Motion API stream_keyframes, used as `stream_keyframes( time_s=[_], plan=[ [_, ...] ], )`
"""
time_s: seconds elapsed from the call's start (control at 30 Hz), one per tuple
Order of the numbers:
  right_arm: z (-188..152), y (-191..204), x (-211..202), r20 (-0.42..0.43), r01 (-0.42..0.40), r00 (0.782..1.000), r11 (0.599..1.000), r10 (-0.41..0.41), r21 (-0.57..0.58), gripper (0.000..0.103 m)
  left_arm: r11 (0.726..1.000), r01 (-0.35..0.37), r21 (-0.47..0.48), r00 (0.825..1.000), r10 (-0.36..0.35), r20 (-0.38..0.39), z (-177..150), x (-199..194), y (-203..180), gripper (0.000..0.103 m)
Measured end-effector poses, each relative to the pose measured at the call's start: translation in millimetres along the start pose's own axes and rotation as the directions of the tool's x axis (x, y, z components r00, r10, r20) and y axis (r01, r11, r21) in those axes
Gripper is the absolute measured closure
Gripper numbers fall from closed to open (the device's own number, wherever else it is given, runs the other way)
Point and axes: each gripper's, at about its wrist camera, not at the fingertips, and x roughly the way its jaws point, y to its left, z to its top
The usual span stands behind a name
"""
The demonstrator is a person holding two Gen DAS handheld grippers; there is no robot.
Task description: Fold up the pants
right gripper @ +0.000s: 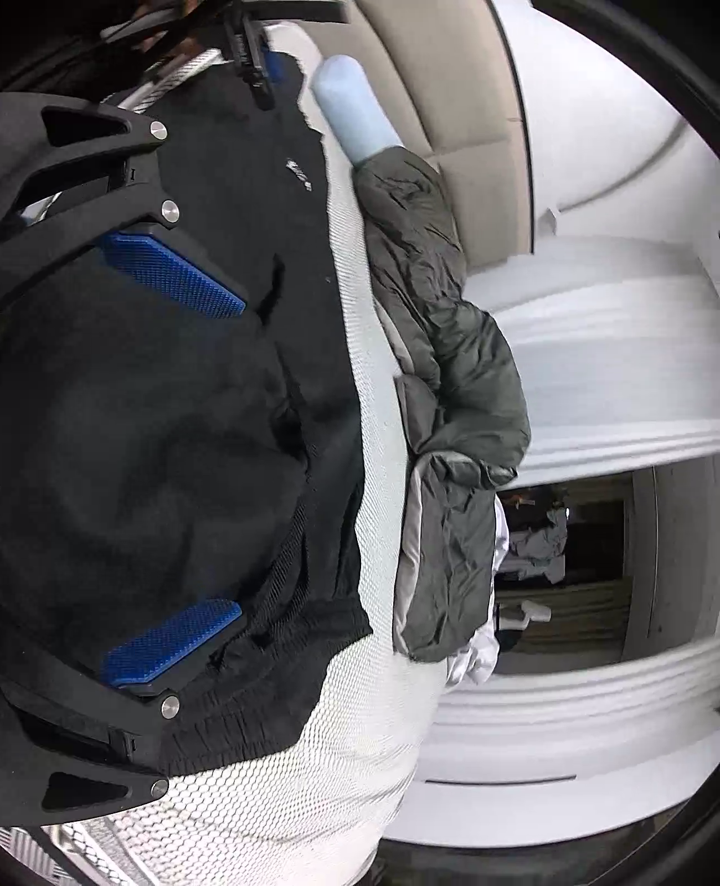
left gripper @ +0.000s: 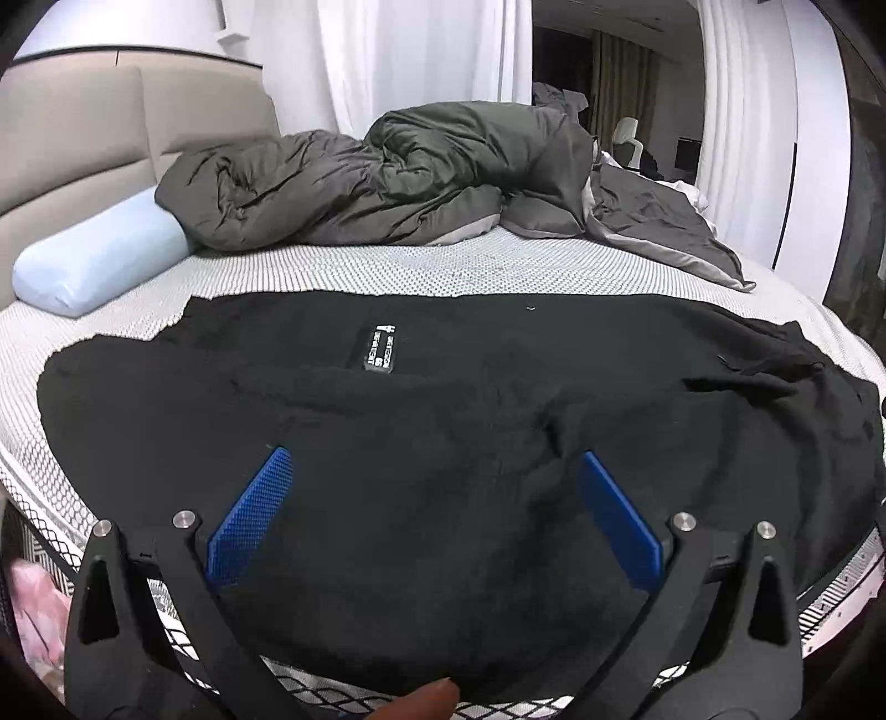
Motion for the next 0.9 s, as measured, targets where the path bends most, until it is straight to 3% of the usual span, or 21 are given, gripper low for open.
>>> stream_keyframes(
  time_s=[0.47, 0.9],
  plan=[
    [17, 14, -22, 0.002, 0.092, 0.996, 0.996, -0.092, -0.004, 0.0, 1.0, 0.025, 0.008, 0.999, -0.025, -0.02, -4, -5, 3, 0.001],
    [13, 34, -2, -0.038, 0.088, 0.995, 0.995, -0.09, -0.034, 0.0, 0.998, 0.061, -0.002, 0.997, -0.061, -0.047, -7, -9, 2, 0.001]
  ],
)
